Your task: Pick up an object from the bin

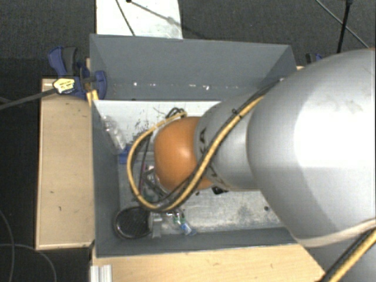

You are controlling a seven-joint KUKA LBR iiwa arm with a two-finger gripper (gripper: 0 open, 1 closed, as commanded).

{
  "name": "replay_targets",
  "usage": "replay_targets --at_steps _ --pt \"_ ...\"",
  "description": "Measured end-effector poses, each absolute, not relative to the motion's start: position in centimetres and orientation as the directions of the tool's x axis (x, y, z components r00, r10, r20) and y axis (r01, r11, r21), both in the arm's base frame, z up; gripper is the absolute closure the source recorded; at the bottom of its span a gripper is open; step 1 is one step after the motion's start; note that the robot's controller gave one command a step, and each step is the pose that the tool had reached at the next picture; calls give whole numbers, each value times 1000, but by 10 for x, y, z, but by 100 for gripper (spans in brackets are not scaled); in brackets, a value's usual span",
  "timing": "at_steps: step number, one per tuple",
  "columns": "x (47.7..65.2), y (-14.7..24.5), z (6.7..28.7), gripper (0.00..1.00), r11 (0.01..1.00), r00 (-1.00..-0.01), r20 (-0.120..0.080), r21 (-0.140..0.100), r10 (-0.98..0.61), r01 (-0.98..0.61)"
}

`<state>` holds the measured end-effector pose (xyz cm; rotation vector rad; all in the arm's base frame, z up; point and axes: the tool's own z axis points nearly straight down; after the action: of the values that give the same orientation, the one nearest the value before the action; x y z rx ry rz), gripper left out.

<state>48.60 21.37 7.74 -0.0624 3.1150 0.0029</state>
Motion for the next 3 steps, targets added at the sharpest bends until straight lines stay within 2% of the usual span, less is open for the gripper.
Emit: replay_targets --at_steps 1,2,3 --pt "485 244 75 0 902 -902 -6 -6 -431 -431" --pt "482 241 73 100 904 -904 15 -9 -427 -427" --pt "506 233 200 100 877 -877 -11 -1 -480 -480"
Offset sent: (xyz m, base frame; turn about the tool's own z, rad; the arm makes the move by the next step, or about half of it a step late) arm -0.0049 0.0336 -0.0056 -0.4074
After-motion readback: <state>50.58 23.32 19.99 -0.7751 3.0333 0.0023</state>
